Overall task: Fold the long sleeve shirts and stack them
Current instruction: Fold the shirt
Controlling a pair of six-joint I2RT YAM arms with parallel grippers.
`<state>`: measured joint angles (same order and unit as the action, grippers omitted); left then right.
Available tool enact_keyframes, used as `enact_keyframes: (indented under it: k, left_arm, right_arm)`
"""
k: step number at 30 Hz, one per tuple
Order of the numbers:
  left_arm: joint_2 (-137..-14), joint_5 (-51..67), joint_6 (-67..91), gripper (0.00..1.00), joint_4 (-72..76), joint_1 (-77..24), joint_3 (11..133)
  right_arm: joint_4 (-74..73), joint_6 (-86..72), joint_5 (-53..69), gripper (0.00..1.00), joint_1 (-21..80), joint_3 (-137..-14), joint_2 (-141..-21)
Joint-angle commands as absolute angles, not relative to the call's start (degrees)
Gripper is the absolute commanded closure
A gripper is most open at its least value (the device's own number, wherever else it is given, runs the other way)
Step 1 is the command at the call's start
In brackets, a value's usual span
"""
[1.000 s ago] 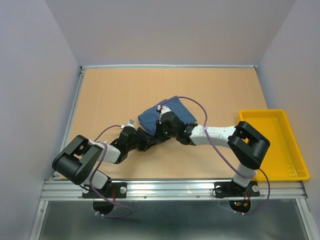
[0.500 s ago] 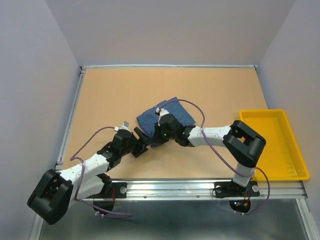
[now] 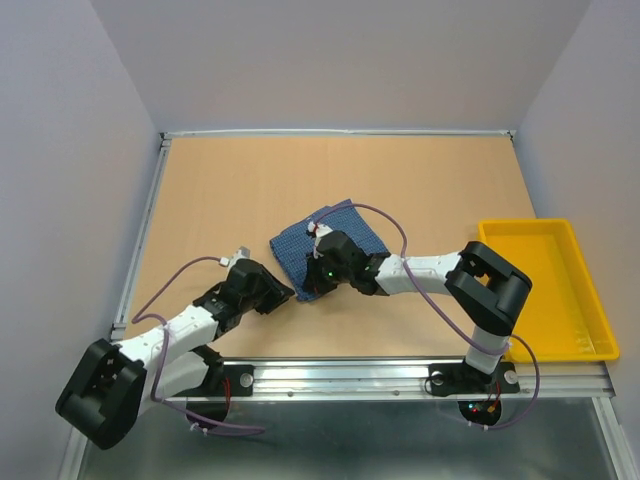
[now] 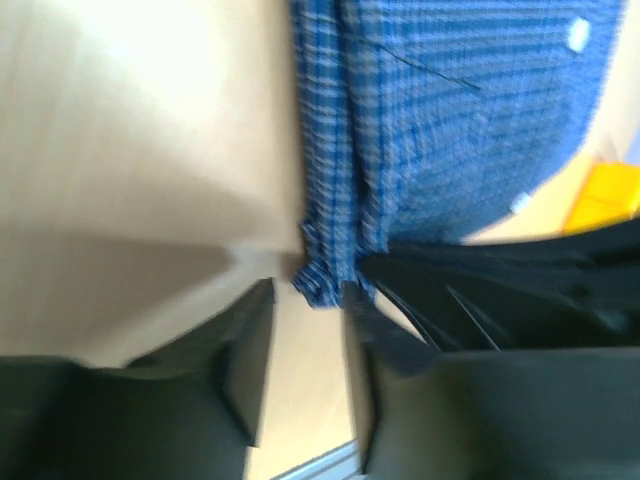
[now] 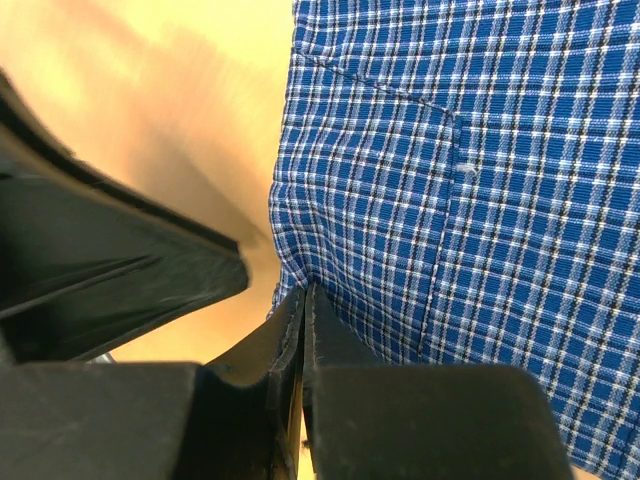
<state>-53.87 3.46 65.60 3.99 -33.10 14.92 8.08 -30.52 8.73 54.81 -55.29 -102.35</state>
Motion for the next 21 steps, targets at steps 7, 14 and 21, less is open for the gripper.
enact_keyframes:
  k: [7,14,21]
  left_arm:
    - [-66.8,4.7,62.8,0.67,13.4,-32.5,18.7]
    - [-74.2,8.6,62.2,0.7,19.2,-32.7,19.6]
    - [-77.6,10.5,62.7,0.69,21.4,-34.1,20.4]
  right_arm:
    - [9.1,-31.8,9.7,0.96,55.3,-54.6,-98.6]
    - [9.6,-32.6,11.7,0.96,55.3,-55.0,-98.4]
    - [12.0,-34.7,13.7,0.96,55.4,-53.7,-99.1]
